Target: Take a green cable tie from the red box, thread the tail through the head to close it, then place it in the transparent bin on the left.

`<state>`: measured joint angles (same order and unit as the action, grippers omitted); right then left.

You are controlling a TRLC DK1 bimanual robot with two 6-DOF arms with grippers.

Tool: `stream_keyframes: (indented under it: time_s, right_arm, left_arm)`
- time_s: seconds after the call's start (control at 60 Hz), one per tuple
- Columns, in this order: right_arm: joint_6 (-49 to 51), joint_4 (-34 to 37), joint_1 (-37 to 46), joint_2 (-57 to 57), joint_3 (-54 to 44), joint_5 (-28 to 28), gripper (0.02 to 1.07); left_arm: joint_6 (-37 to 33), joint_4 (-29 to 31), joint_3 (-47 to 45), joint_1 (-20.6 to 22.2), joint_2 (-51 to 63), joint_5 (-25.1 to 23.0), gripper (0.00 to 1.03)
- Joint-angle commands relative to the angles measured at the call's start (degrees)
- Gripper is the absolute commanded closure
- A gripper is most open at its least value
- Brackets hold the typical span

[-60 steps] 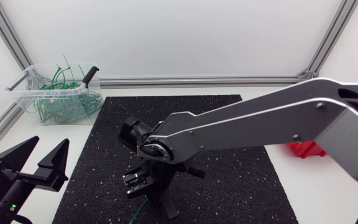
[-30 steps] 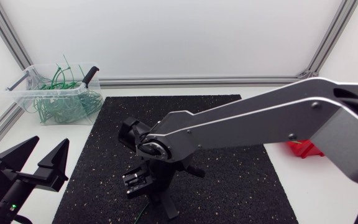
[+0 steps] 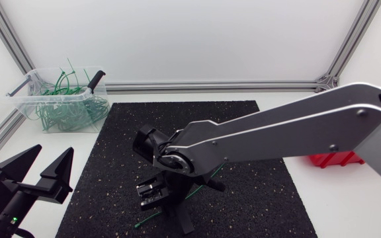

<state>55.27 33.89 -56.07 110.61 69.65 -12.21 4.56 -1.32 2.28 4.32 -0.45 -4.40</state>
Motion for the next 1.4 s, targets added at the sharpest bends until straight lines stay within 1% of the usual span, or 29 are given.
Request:
stream_keyframes:
  time_s: [0.0,0.117,0.183,0.317,0.383,0.4,0.467,0.583,0.667,0.75,0.833,0.983,1.0,1.15,1.217,1.317,1.383]
  right_arm:
    - [-1.8,-1.6,1.8,-3.4,-2.6,0.1,1.01]
    - [-4.4,-4.1,3.2,-6.8,-4.9,0.2,1.01]
    - [-6.1,-6.5,4.0,-8.9,-6.7,0.3,1.01]
    - [-10.1,-12.3,6.1,-13.2,-11.1,1.4,1.01]
    - [-11.8,-14.8,6.5,-15.5,-13.3,2.4,1.01]
    - [-12.3,-15.4,6.7,-16.2,-13.7,2.5,1.01]
    - [-14.4,-17.5,7.5,-18.1,-15.2,3.6,1.01]
    - [-18.3,-20.6,8.3,-21.0,-17.2,5.5,1.01]
    - [-20.8,-23.1,8.3,-22.7,-18.3,7.7,1.01]
    - [-22.7,-24.2,8.3,-23.8,-18.7,9.1,1.01]
    - [-23.4,-25.8,8.3,-24.8,-19.2,11.3,1.01]
    - [-26.3,-27.1,8.0,-25.8,-18.8,14.6,1.01]
    - [-26.7,-27.3,7.8,-26.0,-18.8,15.3,1.01]
    - [-29.2,-27.9,7.5,-26.4,-17.5,19.5,1.01]
    - [-29.9,-27.9,7.5,-26.5,-16.9,20.7,1.01]
    - [-31.5,-28.4,7.7,-27.3,-16.5,22.5,1.01]
    - [-31.6,-30.4,7.7,-28.3,-17.3,24.2,1.01]
  left_arm:
    - [1.2,1.3,-2.3,0.9,-0.1,0.1,0.04]
    - [2.0,1.2,-2.2,1.9,-0.3,0.4,0.04]
    - [2.2,1.0,-2.3,2.2,-0.3,0.5,0.08]
    - [2.7,0.9,-1.6,2.7,-0.4,0.5,0.08]
    - [3.4,1.4,-0.6,2.1,-0.3,0.6,0.06]
    - [4.2,1.6,-0.4,1.6,-0.3,1.2,0.04]
    - [5.6,1.8,0.2,0.0,-0.3,1.5,0.04]
    - [7.5,2.9,2.5,-0.3,1.2,1.5,0.04]
    - [9.3,2.9,5.0,0.4,6.1,1.7,0.04]
    - [11.2,2.5,9.0,0.3,15.6,1.8,0.04]
    - [13.0,3.3,14.0,-0.4,23.9,1.8,0.04]
    - [16.1,10.1,23.7,0.1,34.1,1.8,0.04]
    - [17.2,11.5,25.8,0.3,35.9,1.8,0.04]
    - [21.7,17.1,34.3,3.0,43.3,1.8,0.04]
    - [23.7,18.8,37.4,5.6,45.6,1.9,0.04]
    - [26.5,19.7,40.8,10.2,47.8,3.1,0.04]
    - [27.8,21.4,43.2,14.1,49.8,5.3,0.04]
